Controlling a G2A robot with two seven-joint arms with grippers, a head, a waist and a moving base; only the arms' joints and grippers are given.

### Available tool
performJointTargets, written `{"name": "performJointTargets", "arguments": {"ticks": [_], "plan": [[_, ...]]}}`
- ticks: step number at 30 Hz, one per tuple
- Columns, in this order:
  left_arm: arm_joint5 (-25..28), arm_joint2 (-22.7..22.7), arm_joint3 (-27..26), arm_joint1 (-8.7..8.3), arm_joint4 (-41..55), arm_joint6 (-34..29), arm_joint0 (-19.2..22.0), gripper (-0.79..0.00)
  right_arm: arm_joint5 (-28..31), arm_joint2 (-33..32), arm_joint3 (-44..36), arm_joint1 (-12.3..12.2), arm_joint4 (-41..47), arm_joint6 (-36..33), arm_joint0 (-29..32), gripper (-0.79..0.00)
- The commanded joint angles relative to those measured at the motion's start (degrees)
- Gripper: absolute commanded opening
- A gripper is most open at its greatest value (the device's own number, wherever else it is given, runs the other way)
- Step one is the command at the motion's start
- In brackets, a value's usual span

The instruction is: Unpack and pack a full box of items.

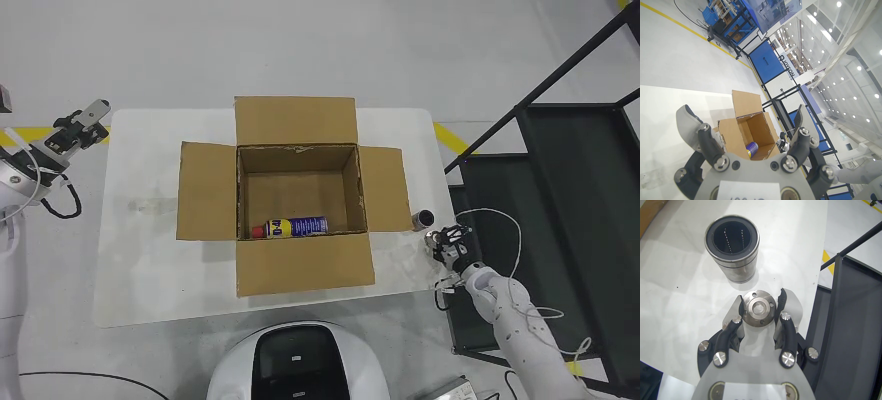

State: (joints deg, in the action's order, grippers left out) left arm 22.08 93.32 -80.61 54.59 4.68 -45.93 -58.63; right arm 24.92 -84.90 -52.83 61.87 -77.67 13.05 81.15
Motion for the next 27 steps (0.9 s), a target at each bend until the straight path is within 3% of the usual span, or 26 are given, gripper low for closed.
{"name": "performJointTargets", "arguments": {"ticks": [1,3,4,14,27], "plan": [[0.0,0.0,0.0,0.0,0.0,0.0,0.0,0.0,-0.5,0.1,0.4,0.0,-0.4,0.3,-0.2,-0.603],[0.0,0.0,0.0,0.0,0.0,0.0,0.0,0.0,-1.6,0.1,0.8,0.1,0.0,0.9,-0.3,-0.76],[0.0,0.0,0.0,0.0,0.0,0.0,0.0,0.0,-2.1,0.1,0.8,0.1,-0.3,1.0,-0.3,-0.785],[0.0,0.0,0.0,0.0,0.0,0.0,0.0,0.0,-2.6,-1.6,-1.8,-0.5,-1.5,5.1,2.1,-0.785],[0.0,0.0,0.0,0.0,0.0,0.0,0.0,0.0,-0.1,-3.7,-5.9,-1.0,0.3,4.4,4.6,-0.785]]}}
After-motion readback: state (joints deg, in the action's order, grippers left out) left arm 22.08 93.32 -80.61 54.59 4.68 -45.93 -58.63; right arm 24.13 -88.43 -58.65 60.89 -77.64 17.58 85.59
